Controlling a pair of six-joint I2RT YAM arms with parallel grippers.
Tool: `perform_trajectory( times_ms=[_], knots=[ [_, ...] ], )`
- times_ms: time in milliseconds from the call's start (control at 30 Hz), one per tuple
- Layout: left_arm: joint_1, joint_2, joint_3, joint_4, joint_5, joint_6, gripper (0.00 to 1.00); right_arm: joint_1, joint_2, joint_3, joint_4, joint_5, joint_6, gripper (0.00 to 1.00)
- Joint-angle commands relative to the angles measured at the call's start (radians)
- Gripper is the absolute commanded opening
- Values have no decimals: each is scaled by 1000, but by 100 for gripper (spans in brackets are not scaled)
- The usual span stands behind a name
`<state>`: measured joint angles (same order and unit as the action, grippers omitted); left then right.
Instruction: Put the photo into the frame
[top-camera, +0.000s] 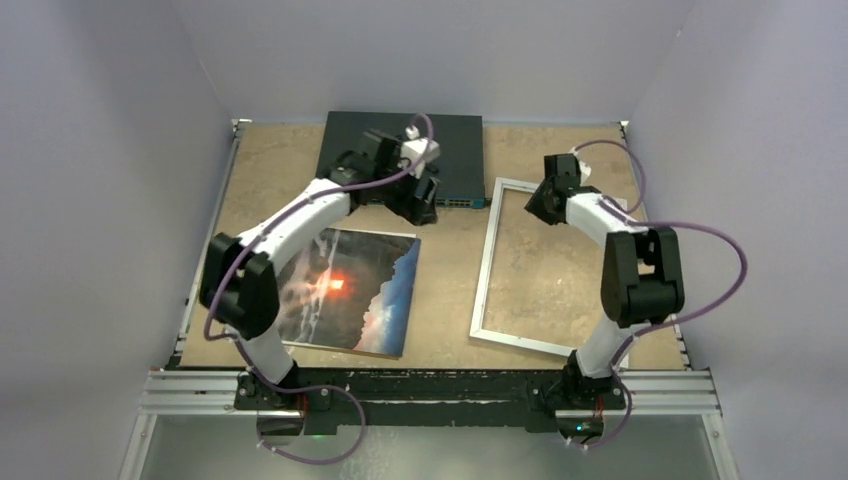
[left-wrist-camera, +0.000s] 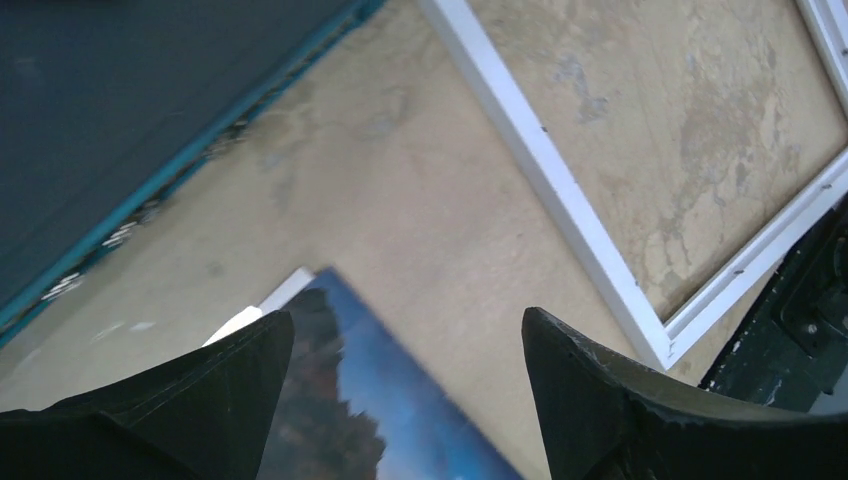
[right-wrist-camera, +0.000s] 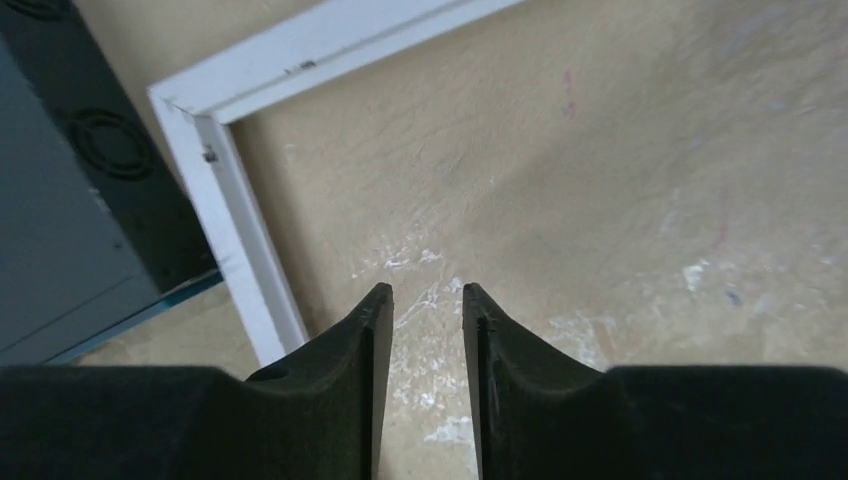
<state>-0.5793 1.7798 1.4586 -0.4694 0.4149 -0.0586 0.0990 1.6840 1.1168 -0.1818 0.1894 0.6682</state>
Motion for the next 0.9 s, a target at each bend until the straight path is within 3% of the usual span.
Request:
perform_trajectory(
  times_ms=[0, 133, 333, 667, 800, 867],
  knots=[
    [102, -159, 36, -172, -55, 120, 85, 33, 117, 67, 57, -36, 22, 33],
    [210, -213, 44, -282, -72, 173, 86, 33, 218, 130, 70, -43, 31, 32],
    [468, -223, 43, -389, -39, 276, 86, 31, 325, 227, 90, -24, 14, 31],
    [897, -101, 13, -490, -33, 522, 85, 25, 401, 343, 92, 57, -28, 33],
    [986, -55, -34, -466, -102, 604, 84, 23, 368, 349, 87, 79, -33, 38],
    [1016, -46, -64, -431, -154, 634, 83, 33, 313, 329, 91, 79, -38, 46]
  ],
)
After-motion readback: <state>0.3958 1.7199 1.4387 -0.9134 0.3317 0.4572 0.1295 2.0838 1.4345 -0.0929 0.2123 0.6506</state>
